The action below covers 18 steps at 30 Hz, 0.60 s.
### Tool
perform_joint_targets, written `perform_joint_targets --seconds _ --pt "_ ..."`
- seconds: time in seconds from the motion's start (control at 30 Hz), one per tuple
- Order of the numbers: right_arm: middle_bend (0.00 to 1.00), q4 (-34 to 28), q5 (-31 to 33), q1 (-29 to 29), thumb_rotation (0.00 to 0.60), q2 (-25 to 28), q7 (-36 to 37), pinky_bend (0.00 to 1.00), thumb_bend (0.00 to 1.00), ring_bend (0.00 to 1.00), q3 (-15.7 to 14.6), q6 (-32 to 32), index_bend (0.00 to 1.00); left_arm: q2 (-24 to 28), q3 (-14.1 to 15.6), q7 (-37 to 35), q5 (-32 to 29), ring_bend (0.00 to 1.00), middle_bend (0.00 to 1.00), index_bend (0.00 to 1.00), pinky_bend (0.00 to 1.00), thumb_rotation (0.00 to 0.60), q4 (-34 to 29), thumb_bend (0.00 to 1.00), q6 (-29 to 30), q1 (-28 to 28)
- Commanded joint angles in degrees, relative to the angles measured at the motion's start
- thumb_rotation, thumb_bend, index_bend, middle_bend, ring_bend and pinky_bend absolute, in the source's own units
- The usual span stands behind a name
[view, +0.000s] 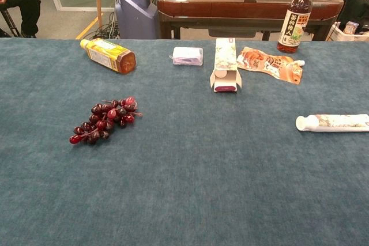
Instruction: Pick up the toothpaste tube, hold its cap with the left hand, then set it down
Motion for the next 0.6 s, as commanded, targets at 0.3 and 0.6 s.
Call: perform_joint_targets --seconds 0.3,0.6 --pt "0.32 -1.62 -1.23 2.35 0.6 1.18 -1.03 0.28 0.08 0.2 0.67 -3.59 0.18 0.76 -0.5 -0.41 0.02 0.38 0.46 0.14 0.05 0.6 0.29 0.22 -0.38 -0.1" --pt "0.38 -2.09 -1.26 11.29 0.6 3.28 -3.41 0.28 0.1 0.2 3.76 -14.86 0.31 1.33 -1.24 -1.96 -1.43 0.38 0.46 0.14 0.05 0.6 1.43 0.22 -2.5 -1.08"
